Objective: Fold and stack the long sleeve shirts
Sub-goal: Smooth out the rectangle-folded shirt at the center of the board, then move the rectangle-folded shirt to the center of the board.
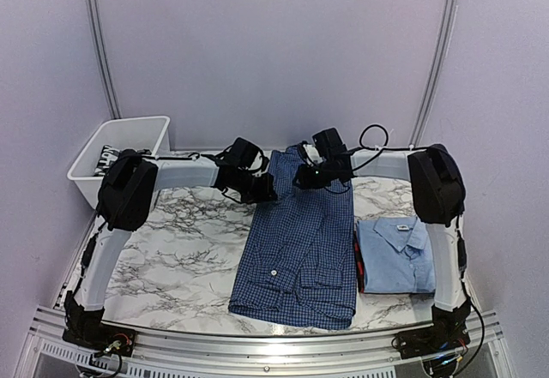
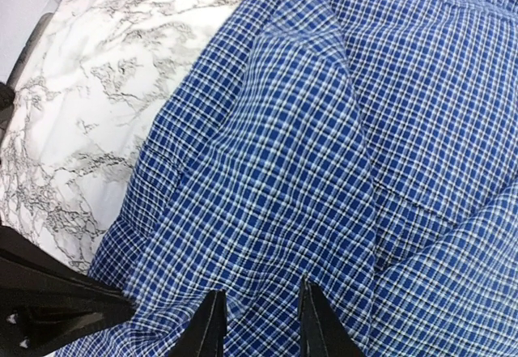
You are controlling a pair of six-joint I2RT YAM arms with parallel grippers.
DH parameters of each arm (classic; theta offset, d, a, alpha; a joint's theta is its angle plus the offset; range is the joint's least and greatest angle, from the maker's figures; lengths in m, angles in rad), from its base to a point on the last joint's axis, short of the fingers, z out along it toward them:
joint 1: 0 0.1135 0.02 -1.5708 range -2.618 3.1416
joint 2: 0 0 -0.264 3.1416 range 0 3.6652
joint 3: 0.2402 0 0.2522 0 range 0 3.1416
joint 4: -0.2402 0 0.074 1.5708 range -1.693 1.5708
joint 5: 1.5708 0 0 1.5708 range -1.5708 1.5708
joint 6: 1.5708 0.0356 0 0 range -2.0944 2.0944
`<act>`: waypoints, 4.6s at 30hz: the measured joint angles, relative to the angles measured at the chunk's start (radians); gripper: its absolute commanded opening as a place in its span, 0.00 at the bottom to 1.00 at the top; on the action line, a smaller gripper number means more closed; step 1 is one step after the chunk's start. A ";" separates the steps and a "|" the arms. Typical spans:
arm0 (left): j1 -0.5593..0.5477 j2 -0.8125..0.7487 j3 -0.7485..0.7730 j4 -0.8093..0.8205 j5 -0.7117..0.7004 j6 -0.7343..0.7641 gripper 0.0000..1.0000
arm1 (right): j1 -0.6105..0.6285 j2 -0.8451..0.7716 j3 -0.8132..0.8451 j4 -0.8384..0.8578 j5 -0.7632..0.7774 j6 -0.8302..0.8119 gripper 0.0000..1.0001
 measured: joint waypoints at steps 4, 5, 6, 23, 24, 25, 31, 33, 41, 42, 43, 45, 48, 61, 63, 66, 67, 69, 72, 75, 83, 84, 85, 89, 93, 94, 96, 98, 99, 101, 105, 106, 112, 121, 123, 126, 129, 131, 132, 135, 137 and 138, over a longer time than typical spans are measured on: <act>-0.004 -0.065 -0.048 0.008 -0.026 0.000 0.00 | 0.000 -0.008 0.000 0.001 0.000 0.000 0.27; -0.004 -0.076 -0.053 0.014 -0.033 -0.001 0.00 | 0.000 -0.008 0.000 0.000 0.000 0.000 0.27; -0.004 -0.082 -0.055 0.018 -0.037 -0.001 0.00 | 0.000 -0.008 0.000 0.000 0.000 0.000 0.27; 0.014 -0.069 -0.069 0.030 -0.063 -0.037 0.42 | -0.017 0.118 0.068 0.010 0.006 0.007 0.27; 0.017 -0.074 -0.078 0.030 -0.069 -0.035 0.43 | -0.021 0.121 0.077 0.008 0.007 0.007 0.28; 0.021 -0.081 -0.092 0.029 -0.073 -0.034 0.45 | -0.027 0.124 0.085 0.006 0.009 0.007 0.31; 0.052 -0.099 -0.113 0.016 -0.076 -0.012 0.49 | -0.050 0.119 0.095 -0.012 0.010 0.000 0.41; 0.059 -0.097 -0.096 0.005 -0.078 0.002 0.50 | -0.053 0.101 0.083 -0.015 0.013 -0.002 0.43; 0.065 0.020 0.140 -0.010 -0.136 0.058 0.50 | -0.079 -0.114 -0.070 -0.002 0.019 0.002 0.45; 0.065 0.047 0.175 -0.010 -0.145 0.061 0.50 | -0.086 -0.141 -0.098 0.005 0.020 0.004 0.45; 0.064 0.069 0.203 -0.010 -0.154 0.063 0.50 | -0.091 -0.166 -0.126 0.010 0.020 0.007 0.45; 0.065 0.142 0.282 -0.012 -0.190 0.062 0.51 | -0.095 -0.203 -0.177 0.019 0.021 0.012 0.45; 0.069 0.195 0.325 -0.024 -0.227 0.047 0.52 | -0.100 -0.256 -0.266 0.026 0.023 0.023 0.46; 0.095 0.323 0.447 0.031 -0.139 -0.079 0.19 | -0.100 -0.415 -0.442 0.032 0.066 0.057 0.45; 0.095 0.331 0.447 0.047 -0.122 -0.090 0.08 | -0.100 -0.428 -0.457 0.034 0.068 0.063 0.45; 0.095 0.336 0.444 0.059 -0.105 -0.106 0.00 | -0.099 -0.443 -0.477 0.036 0.071 0.076 0.46; 0.097 0.336 0.436 0.066 -0.101 -0.112 0.00 | -0.098 -0.446 -0.481 0.037 0.072 0.079 0.47; 0.101 0.320 0.388 0.103 -0.100 -0.129 0.00 | -0.094 -0.453 -0.486 0.036 0.073 0.083 0.49; 0.119 0.229 0.220 0.168 -0.099 -0.147 0.00 | -0.080 -0.461 -0.488 0.036 0.090 0.088 0.52; 0.156 0.126 0.051 0.198 -0.100 -0.151 0.00 | -0.051 -0.480 -0.504 0.037 0.109 0.095 0.53; 0.288 0.010 -0.133 0.211 -0.090 -0.132 0.09 | 0.051 -0.532 -0.586 0.047 0.136 0.116 0.56; 0.301 0.006 -0.138 0.211 -0.089 -0.128 0.15 | 0.063 -0.540 -0.603 0.051 0.136 0.119 0.56; 0.311 0.004 -0.139 0.208 -0.088 -0.117 0.21 | 0.074 -0.549 -0.621 0.053 0.136 0.124 0.56; 0.327 -0.008 -0.129 0.188 -0.078 -0.092 0.50 | 0.112 -0.583 -0.679 0.058 0.133 0.135 0.56; 0.316 -0.092 -0.206 0.154 -0.099 -0.065 0.59 | 0.164 -0.621 -0.736 0.063 0.134 0.157 0.56; 0.314 -0.130 -0.246 0.146 -0.106 -0.062 0.60 | 0.177 -0.631 -0.747 0.062 0.134 0.161 0.56; 0.302 -0.237 -0.357 0.133 -0.129 -0.062 0.60 | 0.216 -0.671 -0.790 0.063 0.137 0.174 0.56; 0.283 -0.342 -0.453 0.124 -0.150 -0.066 0.60 | 0.238 -0.716 -0.835 0.064 0.137 0.188 0.57; 0.268 -0.403 -0.510 0.126 -0.161 -0.071 0.60 | 0.250 -0.743 -0.863 0.064 0.136 0.195 0.57; 0.226 -0.512 -0.612 0.127 -0.180 -0.085 0.60 | 0.262 -0.791 -0.912 0.064 0.136 0.212 0.56; 0.091 -0.704 -0.824 0.133 -0.217 -0.140 0.55 | 0.291 -0.882 -1.009 0.062 0.145 0.265 0.53; 0.053 -0.746 -0.883 0.135 -0.225 -0.160 0.53 | 0.303 -0.898 -1.025 0.061 0.150 0.278 0.51; -0.087 -0.913 -1.155 0.132 -0.251 -0.277 0.47 | 0.401 -0.971 -1.089 0.042 0.181 0.369 0.44; -0.299 -0.991 -1.332 0.204 -0.306 -0.452 0.46 | 0.496 -0.978 -1.153 -0.007 0.270 0.487 0.44; -0.336 -0.995 -1.342 0.229 -0.319 -0.485 0.43 | 0.507 -0.982 -1.176 -0.002 0.278 0.509 0.43; -0.376 -0.992 -1.343 0.253 -0.329 -0.528 0.34 | 0.521 -0.992 -1.220 0.017 0.283 0.539 0.41; -0.416 -0.967 -1.343 0.286 -0.337 -0.567 0.20 | 0.548 -0.990 -1.226 0.041 0.290 0.564 0.25; -0.437 -0.945 -1.343 0.298 -0.345 -0.593 0.12 | 0.570 -0.983 -1.226 0.049 0.288 0.577 0.13; -0.446 -0.935 -1.343 0.311 -0.354 -0.612 0.10 | 0.581 -0.977 -1.226 0.053 0.290 0.585 0.09; -0.467 -0.932 -1.345 0.310 -0.363 -0.639 0.05 | 0.621 -0.967 -1.226 0.062 0.293 0.610 0.00; -0.475 -0.935 -1.353 0.308 -0.369 -0.656 0.04 | 0.652 -0.964 -1.225 0.065 0.294 0.629 0.00; -0.478 -0.942 -1.358 0.305 -0.371 -0.661 0.04 | 0.672 -0.963 -1.225 0.065 0.297 0.640 0.00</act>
